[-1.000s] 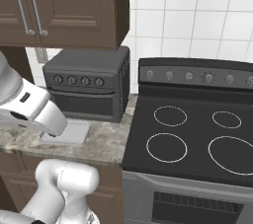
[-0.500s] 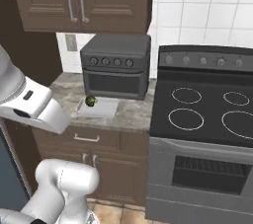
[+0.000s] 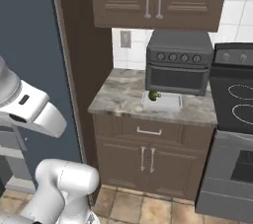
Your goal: Take the lemon and broccoli out of the freezer and place them in the tupperware container on the counter. Then put the tupperware containing the vegetables back in the freezer.
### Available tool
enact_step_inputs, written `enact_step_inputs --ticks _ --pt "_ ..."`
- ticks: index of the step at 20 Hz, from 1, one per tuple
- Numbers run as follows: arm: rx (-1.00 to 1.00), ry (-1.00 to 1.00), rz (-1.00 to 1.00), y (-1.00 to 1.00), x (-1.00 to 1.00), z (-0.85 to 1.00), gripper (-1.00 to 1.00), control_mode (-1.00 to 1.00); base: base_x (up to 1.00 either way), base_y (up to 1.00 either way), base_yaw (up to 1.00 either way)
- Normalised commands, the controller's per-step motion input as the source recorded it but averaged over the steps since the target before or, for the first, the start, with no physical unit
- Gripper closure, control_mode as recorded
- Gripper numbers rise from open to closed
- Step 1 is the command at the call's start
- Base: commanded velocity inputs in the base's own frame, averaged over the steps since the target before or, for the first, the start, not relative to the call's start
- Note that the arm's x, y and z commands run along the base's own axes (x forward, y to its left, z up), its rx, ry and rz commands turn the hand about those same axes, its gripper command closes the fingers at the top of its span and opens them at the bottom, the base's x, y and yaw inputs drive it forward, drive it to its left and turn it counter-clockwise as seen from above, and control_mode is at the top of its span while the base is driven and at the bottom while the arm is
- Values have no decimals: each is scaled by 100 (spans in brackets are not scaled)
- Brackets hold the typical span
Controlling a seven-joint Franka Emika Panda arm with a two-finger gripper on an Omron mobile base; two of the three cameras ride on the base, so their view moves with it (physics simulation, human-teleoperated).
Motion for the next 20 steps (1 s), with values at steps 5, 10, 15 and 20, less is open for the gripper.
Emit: enact_step_inputs --ticks 5,10,15,20 --pt "0 0 0 0 0 0 -100 100 19 100 8" --pt "0 0 0 0 0 0 -100 100 14 94 4" --pt "0 0 0 0 0 0 -100 100 51 41 0" --pt "0 0 0 0 0 0 -100 100 60 20 0"
